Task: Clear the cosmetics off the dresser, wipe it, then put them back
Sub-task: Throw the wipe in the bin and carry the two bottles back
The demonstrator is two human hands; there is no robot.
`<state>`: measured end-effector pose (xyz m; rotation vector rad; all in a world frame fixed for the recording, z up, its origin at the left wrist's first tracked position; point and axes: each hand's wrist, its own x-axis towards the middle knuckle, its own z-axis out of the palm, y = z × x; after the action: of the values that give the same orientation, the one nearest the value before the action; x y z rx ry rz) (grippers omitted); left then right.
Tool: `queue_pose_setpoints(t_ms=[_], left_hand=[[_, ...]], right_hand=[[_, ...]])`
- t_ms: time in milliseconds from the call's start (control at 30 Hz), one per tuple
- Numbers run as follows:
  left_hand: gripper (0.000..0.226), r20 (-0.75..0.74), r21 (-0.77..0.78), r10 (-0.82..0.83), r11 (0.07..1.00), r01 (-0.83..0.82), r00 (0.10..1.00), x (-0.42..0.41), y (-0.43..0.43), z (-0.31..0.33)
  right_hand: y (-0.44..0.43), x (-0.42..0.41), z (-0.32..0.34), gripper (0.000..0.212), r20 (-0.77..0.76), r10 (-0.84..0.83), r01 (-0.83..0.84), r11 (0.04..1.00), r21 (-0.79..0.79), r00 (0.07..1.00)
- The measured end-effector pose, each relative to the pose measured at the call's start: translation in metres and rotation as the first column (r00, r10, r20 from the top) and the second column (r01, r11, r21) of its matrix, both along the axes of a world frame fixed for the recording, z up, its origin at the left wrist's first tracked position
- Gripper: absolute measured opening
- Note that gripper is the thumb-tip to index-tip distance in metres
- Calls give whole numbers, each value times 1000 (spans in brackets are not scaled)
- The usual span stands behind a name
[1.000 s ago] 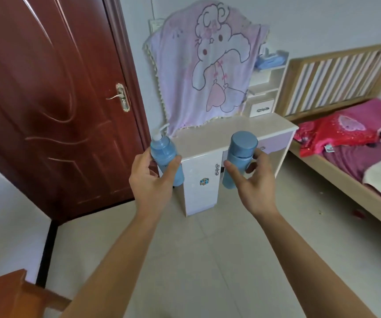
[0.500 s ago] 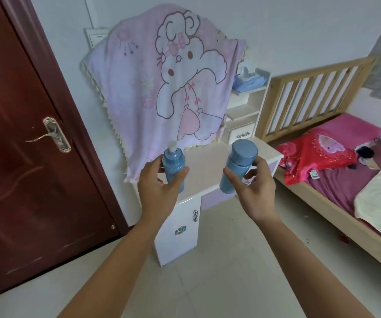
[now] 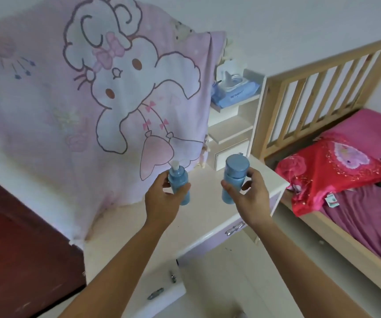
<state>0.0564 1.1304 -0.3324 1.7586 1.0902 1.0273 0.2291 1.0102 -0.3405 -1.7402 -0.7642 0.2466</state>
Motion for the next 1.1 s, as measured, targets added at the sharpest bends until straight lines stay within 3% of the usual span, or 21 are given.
queue_pose_setpoints(t_ms=[200, 500, 767, 1100], left_hand=[[46, -5, -29, 96, 995, -97, 995, 73, 69, -11], [48, -113, -146, 155, 974, -171, 981, 123, 146, -84], [49, -177, -254, 138, 950, -180, 974, 167, 225, -148], [45, -230, -307, 93, 938, -163, 969, 194, 268, -196]], right_hand=[[98, 99, -5, 54, -25, 106, -108, 991, -81, 994], [216, 148, -71, 58, -132, 245, -276, 905, -323, 960], [291, 183, -133, 61, -139, 220, -260, 833, -488, 966], [340, 188, -184, 68, -133, 232, -266, 778, -569, 964]])
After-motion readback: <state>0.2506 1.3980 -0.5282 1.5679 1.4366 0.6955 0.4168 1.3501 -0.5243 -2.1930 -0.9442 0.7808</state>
